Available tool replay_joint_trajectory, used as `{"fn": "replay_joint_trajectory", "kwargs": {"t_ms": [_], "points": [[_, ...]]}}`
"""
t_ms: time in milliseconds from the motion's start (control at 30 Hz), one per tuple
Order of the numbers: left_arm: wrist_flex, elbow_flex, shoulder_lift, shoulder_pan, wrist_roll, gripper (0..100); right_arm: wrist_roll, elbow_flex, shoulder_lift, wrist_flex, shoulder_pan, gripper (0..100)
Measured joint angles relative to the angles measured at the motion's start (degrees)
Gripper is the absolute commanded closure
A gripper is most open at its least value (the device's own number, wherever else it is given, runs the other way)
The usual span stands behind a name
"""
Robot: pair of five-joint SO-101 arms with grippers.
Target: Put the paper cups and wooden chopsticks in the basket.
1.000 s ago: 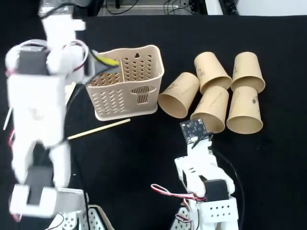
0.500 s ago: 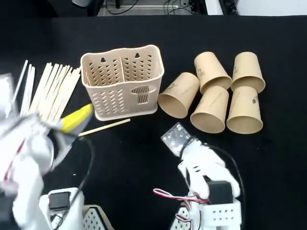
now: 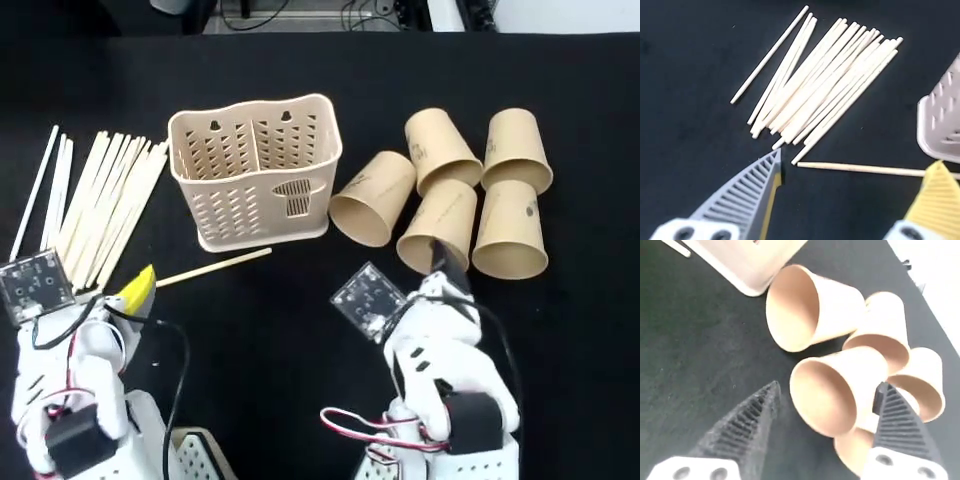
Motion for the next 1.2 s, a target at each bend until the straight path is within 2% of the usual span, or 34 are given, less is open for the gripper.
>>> {"fn": "replay_joint_trajectory", "kwargs": {"t_ms": [267, 367, 500, 600, 700, 800, 867, 967, 1100, 1200], "points": [[-5.98, 12.31, -1.14, 0.09, 0.0, 58, 0.0, -0.7, 0.0, -3.78, -0.18, 68.8], [-6.42, 12.04, -1.23, 0.26, 0.0, 59, -0.35, -4.75, 0.7, -4.84, 3.6, 68.8], [-6.51, 6.33, -1.05, 5.01, 5.01, 68, -3.34, -9.67, 11.34, -10.02, 10.46, 68.8], [-6.51, -0.97, -0.44, 11.25, 8.35, 68, -5.27, -13.19, 20.75, -11.69, 13.01, 68.8], [-6.51, -7.82, 3.43, 18.29, 9.05, 68, -5.98, -14.33, 27.08, -12.92, 12.13, 68.8], [-6.51, -10.2, 9.58, 20.57, 10.02, 68, -6.15, -13.54, 27.69, -15.12, 6.95, 68.8], [-6.24, -10.2, 13.71, 20.57, 10.29, 68, -4.84, -10.81, 27.6, -17.67, 3.34, 68.8], [-4.4, -10.2, 17.23, 16.79, 10.02, 68, -2.9, -4.31, 26.64, -23.38, 1.49, 68.8], [-3.16, -8.7, 17.85, 10.55, 4.75, 68, -2.11, 4.22, 25.32, -31.56, 0.97, 68.8], [-5.1, -3.08, 18.11, 8.18, 0.62, 68, -2.11, 7.56, 24.44, -34.37, -0.09, 68.8]]}}
